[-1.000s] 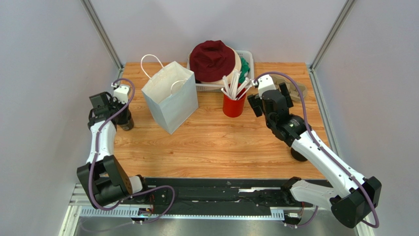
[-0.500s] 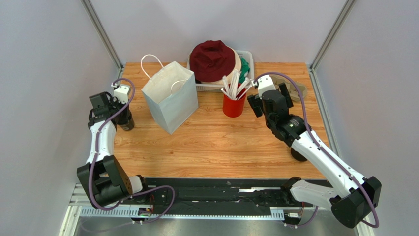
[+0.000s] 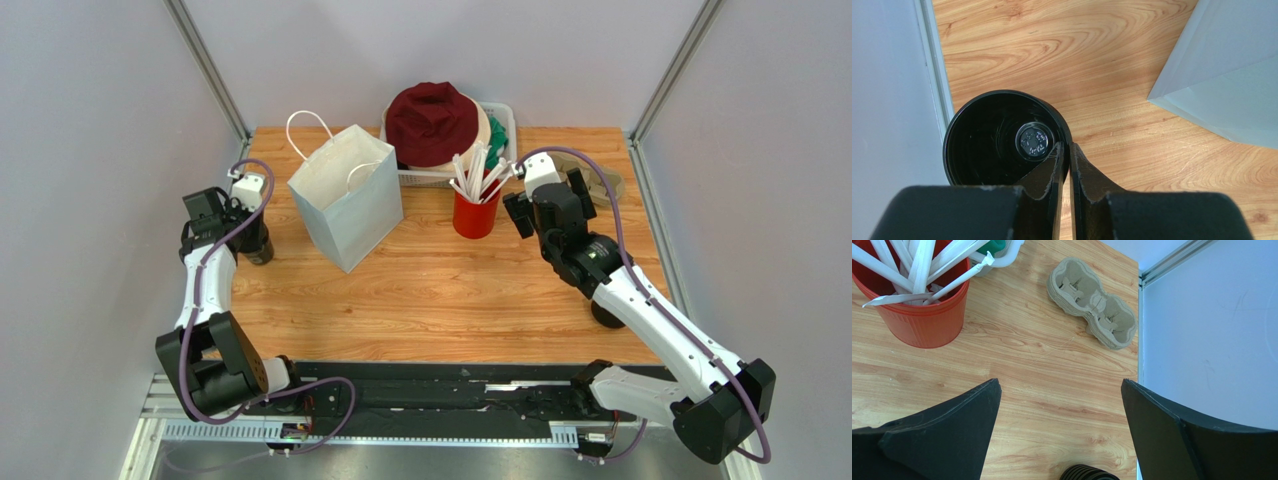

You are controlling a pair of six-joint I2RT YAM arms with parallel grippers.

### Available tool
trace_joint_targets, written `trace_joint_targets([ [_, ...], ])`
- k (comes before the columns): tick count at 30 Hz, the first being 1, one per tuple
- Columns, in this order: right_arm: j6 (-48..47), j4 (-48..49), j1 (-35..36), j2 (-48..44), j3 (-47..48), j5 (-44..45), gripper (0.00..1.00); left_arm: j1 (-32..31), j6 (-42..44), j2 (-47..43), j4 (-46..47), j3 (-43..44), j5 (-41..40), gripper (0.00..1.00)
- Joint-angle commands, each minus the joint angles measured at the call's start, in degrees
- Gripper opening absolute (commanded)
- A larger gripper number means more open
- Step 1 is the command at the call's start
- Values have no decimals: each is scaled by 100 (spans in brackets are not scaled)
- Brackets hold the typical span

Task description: Pack the takeout coffee

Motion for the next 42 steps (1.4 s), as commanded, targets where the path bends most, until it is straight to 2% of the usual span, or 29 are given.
trace_joint_targets([
  [1, -44, 324, 25, -25, -18, 141, 98, 48, -25, -31, 117, 55, 117, 14],
  [6, -53, 333, 34, -25, -18, 132, 98, 57, -43, -75, 170, 28, 82, 11],
  [10, -53, 341, 43, -25, -27, 132, 98, 49, -78, -110, 231, 2, 11, 0],
  [25, -70, 359, 43, 10, -27, 141, 98, 48, -236, -716, 513, -165, -130, 0],
  [38, -88, 359, 61, -7, -45, 150, 98, 75, -200, -330, 91, 133, 134, 0],
  [42, -88, 368, 52, 1, -45, 150, 98, 101, -306, -312, 55, 274, -84, 0],
])
